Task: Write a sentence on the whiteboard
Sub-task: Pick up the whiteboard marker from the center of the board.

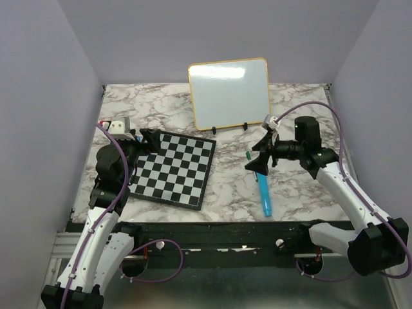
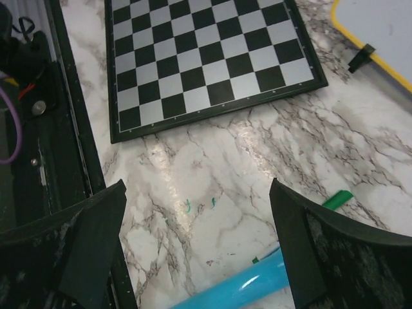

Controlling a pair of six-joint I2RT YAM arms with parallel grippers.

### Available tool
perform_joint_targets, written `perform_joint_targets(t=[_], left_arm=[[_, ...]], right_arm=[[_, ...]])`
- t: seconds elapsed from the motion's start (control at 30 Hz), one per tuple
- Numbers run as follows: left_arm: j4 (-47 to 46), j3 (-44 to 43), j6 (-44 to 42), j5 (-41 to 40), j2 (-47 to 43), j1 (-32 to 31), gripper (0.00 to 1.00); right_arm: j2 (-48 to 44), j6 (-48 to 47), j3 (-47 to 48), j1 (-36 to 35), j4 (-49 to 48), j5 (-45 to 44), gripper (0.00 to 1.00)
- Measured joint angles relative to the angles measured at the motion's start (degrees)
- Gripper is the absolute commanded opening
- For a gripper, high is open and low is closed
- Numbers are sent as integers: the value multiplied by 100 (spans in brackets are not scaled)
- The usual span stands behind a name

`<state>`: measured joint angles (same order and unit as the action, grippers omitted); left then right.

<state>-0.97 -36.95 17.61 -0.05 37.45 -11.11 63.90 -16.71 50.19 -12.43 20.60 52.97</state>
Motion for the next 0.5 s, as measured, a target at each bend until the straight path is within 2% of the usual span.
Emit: perform_joint_targets(t=[0.27,0.5], left_arm=[[-15,0,0,35,11,0,99],[-2,0,-2,35,125,0,99]], right_arm=[[627,-387,11,-1283,321,-1106,100],[767,-531,9,-1497,487,-1956,100]])
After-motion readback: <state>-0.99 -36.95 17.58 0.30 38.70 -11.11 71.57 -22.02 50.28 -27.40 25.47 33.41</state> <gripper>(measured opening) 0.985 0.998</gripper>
